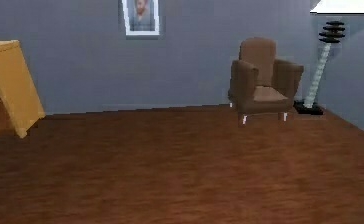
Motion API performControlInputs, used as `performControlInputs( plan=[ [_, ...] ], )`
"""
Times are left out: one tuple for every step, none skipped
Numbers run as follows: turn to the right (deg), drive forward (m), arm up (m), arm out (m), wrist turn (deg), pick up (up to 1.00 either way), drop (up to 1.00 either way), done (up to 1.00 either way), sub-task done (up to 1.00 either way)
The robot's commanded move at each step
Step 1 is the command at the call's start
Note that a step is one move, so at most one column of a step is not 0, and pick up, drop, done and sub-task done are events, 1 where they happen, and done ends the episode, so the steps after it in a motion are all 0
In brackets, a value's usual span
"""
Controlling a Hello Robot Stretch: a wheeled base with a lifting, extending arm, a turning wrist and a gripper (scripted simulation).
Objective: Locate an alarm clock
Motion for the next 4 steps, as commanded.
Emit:
performControlInputs(
  plan=[
    [-15.0,0.0,0.0,0.0,0.0,0.0,0.0,0.0,0.0],
    [0.0,0.05,0.0,0.0,0.0,0.0,0.0,0.0,0.0],
    [39.0,0.0,0.0,0.0,0.0,0.0,0.0,0.0,0.0],
    [0.0,0.2,0.0,0.0,0.0,0.0,0.0,0.0,0.0]
  ],
)
